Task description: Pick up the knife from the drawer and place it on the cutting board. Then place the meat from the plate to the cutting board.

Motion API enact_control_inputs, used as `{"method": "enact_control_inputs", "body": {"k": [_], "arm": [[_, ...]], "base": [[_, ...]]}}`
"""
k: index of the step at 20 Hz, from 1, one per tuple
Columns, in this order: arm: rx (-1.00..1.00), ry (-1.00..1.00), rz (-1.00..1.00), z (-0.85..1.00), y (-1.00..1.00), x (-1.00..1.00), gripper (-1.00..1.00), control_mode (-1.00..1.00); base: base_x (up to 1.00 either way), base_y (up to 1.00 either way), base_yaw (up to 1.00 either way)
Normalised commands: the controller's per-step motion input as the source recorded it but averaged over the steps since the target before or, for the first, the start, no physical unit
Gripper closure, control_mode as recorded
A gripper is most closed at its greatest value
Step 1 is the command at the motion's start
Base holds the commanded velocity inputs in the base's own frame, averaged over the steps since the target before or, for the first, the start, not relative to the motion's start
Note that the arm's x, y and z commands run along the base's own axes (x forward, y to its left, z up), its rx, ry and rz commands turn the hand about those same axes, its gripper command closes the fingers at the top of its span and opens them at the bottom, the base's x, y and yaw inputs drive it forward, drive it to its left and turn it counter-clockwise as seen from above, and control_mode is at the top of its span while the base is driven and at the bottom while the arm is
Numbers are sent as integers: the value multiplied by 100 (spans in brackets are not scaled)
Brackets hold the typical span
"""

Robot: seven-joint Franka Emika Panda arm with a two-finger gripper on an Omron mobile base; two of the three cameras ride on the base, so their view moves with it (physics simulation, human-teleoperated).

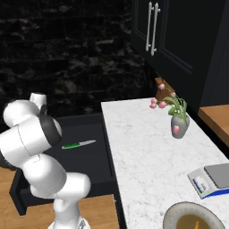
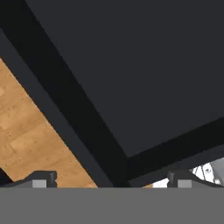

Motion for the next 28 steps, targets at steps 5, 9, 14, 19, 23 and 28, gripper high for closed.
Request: {"method": "enact_control_inputs", "body": {"k": [5, 9, 14, 19, 23, 28], "arm": [[-3, -1, -21, 0, -33, 21, -100, -100], [-13, -7, -17, 0, -22, 17, -100, -100], [-19, -14, -15, 0, -16, 15, -100, -100], [-4, -15, -3, -12, -38, 18, -100, -100], [0, -8, 0, -22, -41, 39, -100, -100], [0, 0, 1, -32, -8, 52, -100, -100]], "base": [[0, 0, 0], [0, 0, 0], [0, 0, 0], [0, 0, 0], [0, 0, 0], [0, 0, 0]]}}
